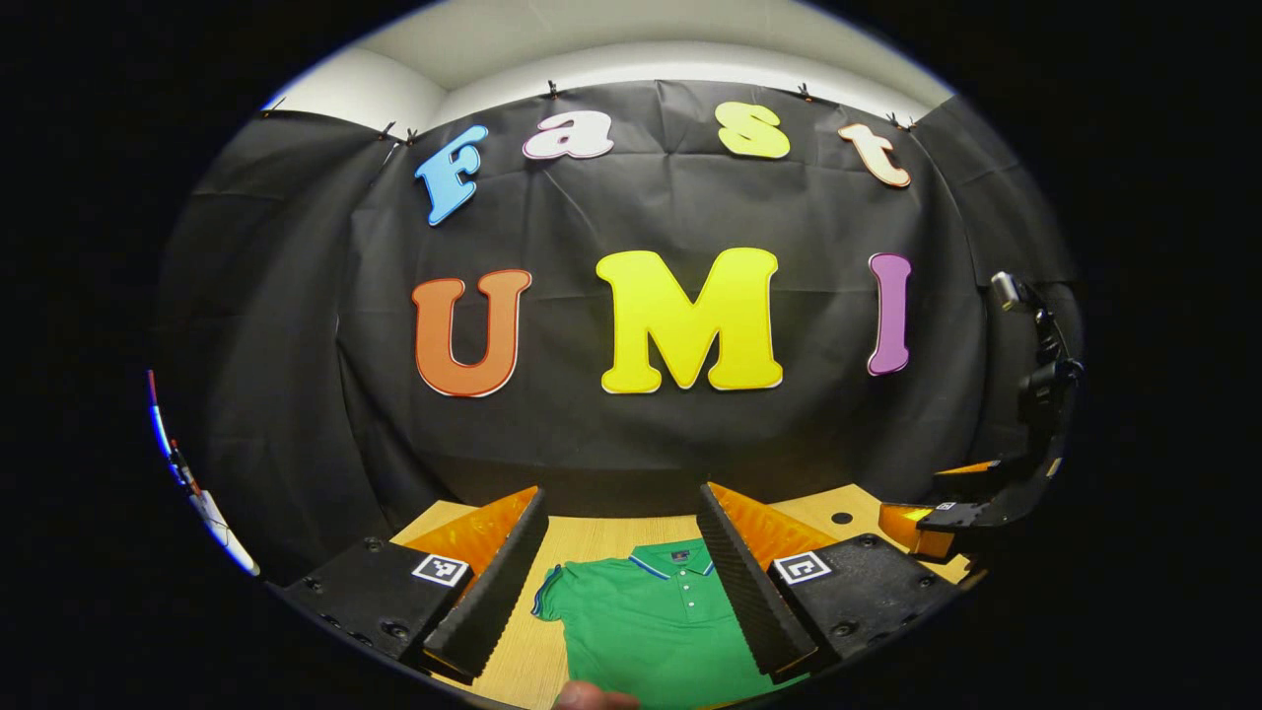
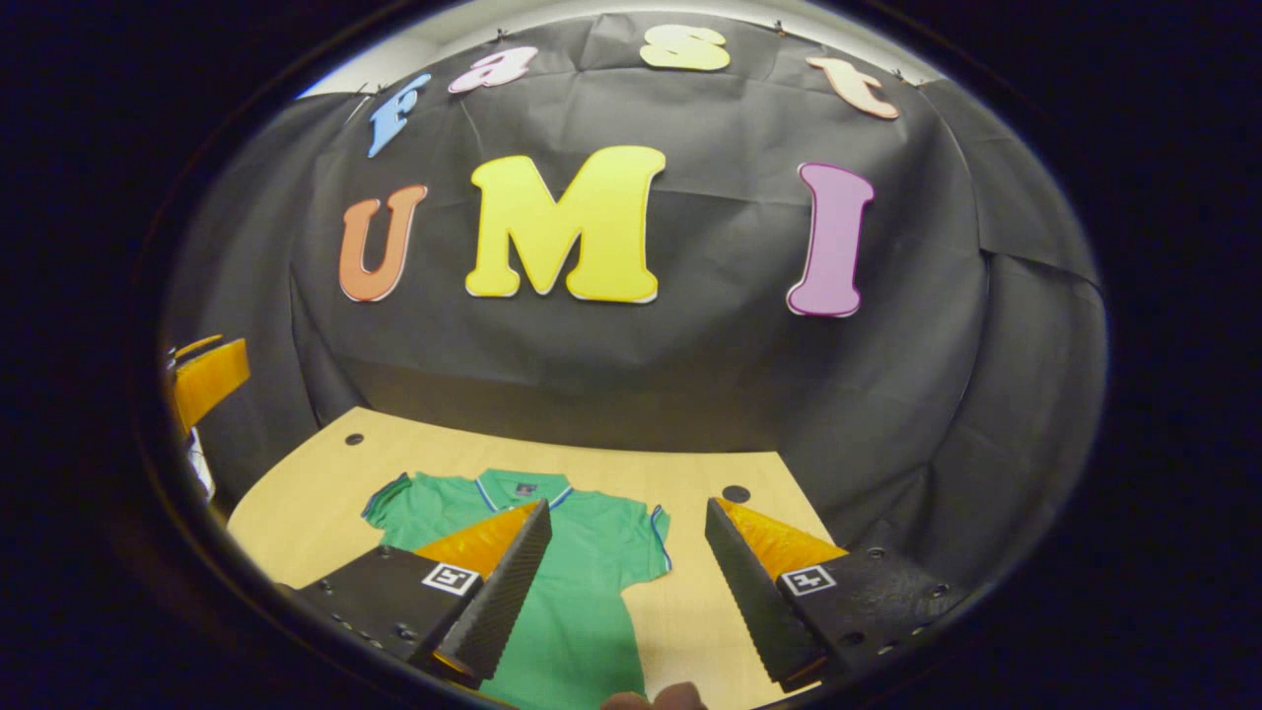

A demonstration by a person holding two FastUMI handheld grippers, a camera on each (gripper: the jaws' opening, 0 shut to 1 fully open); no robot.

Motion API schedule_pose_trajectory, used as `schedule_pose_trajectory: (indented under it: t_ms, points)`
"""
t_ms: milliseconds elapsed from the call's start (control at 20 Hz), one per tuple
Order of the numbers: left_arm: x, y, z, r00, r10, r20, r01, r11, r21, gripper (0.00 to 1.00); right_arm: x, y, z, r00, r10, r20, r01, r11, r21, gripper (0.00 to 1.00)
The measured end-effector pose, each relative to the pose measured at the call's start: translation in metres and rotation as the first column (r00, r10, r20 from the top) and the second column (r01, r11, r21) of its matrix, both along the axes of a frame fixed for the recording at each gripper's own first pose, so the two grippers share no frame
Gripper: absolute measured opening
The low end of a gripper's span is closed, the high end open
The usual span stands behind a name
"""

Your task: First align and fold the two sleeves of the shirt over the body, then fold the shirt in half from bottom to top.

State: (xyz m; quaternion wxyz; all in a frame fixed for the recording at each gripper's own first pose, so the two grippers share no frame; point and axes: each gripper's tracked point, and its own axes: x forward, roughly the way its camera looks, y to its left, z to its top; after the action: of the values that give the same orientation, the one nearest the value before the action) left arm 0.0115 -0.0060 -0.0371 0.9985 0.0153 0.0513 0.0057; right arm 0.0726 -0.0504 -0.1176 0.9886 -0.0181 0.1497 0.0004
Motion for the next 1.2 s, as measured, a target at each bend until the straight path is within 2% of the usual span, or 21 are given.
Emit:
schedule_pose_trajectory:
  t_ms: [350,400,450,950,1200]
  points:
    - [0.003,-0.009,-0.021,0.997,0.040,-0.059,-0.040,0.999,0.007,0.96,0.072,-0.028,-0.063,0.993,0.014,-0.120,-0.013,1.000,0.010,0.95]
    - [0.004,-0.011,-0.022,0.997,0.046,-0.064,-0.046,0.999,0.008,1.00,0.084,-0.030,-0.078,0.988,0.027,-0.151,-0.025,0.999,0.020,0.95]
    - [0.005,-0.012,-0.021,0.997,0.049,-0.065,-0.049,0.999,0.014,0.96,0.093,-0.030,-0.091,0.984,0.036,-0.177,-0.031,0.999,0.031,0.95]
    - [0.004,-0.001,-0.034,0.984,0.126,-0.125,-0.124,0.992,0.030,0.96,0.169,-0.038,-0.205,0.930,0.062,-0.363,-0.053,0.998,0.035,0.96]
    - [0.000,0.003,-0.046,0.974,0.156,-0.163,-0.151,0.988,0.045,0.96,0.189,-0.040,-0.251,0.890,0.047,-0.453,-0.016,0.997,0.073,0.94]
